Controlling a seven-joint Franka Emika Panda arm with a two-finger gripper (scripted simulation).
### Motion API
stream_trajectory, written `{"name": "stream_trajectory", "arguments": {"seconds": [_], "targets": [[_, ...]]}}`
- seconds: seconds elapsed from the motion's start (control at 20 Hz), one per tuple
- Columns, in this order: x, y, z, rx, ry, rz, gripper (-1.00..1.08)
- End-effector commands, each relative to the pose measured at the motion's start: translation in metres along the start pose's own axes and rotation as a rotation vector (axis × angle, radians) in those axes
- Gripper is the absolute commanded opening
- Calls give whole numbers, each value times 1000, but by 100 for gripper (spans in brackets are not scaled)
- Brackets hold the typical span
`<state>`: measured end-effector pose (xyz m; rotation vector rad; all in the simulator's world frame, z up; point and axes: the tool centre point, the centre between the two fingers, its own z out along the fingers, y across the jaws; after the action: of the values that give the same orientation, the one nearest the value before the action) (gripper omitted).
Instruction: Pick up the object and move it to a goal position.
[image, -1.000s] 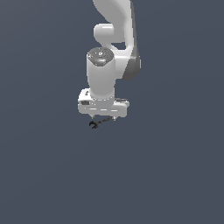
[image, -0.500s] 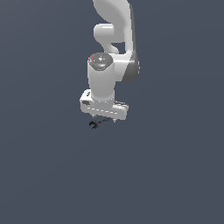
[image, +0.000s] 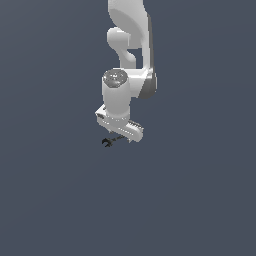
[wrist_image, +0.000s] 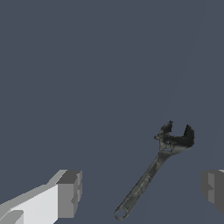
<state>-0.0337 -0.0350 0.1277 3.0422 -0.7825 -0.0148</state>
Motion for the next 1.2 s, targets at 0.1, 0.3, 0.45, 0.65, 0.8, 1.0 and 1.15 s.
{"name": "stream_trajectory", "arguments": {"seconds": [0.1, 0.3, 0.45, 0.65, 0.8, 1.0, 1.15], "targets": [[-10, 6, 16, 5, -2, 141, 100], [-18, 12, 29, 8, -2, 266, 100], [-25, 17, 38, 9, -2, 361, 100], [-33, 24, 50, 9, 0, 482, 100], [-39, 29, 57, 8, 2, 558, 100], [-44, 35, 64, 7, 4, 636, 100], [-47, 38, 67, 7, 6, 678, 100]]}}
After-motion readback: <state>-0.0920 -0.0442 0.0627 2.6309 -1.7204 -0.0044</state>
